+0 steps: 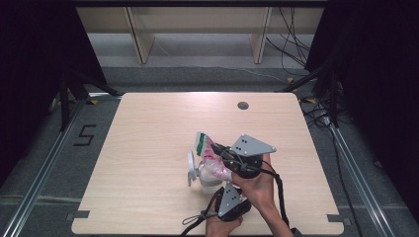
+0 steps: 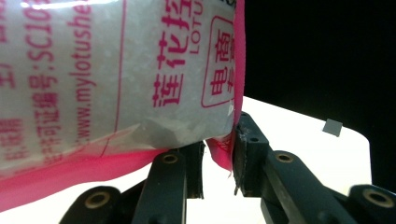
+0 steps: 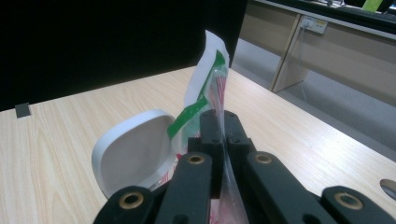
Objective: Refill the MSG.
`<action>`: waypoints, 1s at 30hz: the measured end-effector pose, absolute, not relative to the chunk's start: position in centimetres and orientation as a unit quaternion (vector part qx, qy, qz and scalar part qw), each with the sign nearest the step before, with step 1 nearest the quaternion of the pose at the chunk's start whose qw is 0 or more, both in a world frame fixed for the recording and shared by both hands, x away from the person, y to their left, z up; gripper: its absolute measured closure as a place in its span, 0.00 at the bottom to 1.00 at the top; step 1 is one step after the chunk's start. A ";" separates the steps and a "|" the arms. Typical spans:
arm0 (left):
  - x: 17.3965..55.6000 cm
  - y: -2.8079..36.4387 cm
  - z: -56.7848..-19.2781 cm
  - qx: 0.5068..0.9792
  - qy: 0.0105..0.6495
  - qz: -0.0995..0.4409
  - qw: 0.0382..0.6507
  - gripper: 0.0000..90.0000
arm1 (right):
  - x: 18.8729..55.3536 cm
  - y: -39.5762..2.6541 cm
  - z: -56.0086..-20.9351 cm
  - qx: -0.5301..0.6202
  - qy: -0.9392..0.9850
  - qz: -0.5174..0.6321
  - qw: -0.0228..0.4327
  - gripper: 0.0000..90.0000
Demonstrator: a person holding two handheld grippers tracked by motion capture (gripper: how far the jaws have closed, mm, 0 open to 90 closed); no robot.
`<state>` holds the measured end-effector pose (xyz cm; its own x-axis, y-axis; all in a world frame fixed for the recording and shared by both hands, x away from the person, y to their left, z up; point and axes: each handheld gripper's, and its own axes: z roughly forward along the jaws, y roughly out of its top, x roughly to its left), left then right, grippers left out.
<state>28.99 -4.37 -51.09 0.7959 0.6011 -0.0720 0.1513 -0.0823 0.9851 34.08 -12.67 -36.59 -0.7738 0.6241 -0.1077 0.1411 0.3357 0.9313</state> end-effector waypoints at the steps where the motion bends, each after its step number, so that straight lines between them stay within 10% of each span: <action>1: 29.0 -4.4 -51.1 0.713 0.265 0.180 0.623 0.84 | 34.2 -12.8 -36.5 0.238 0.786 0.521 0.233 1.00; 30: 29.0 -4.4 -50.9 0.709 0.263 0.178 0.629 0.84 | 34.2 -12.4 -36.5 0.235 0.788 0.519 0.233 1.00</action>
<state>29.00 -4.39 -50.93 0.7977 0.5979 -0.0789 0.1496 -0.0695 0.9863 34.17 -12.36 -36.53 -0.7812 0.6120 -0.1231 0.1291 0.3513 0.9273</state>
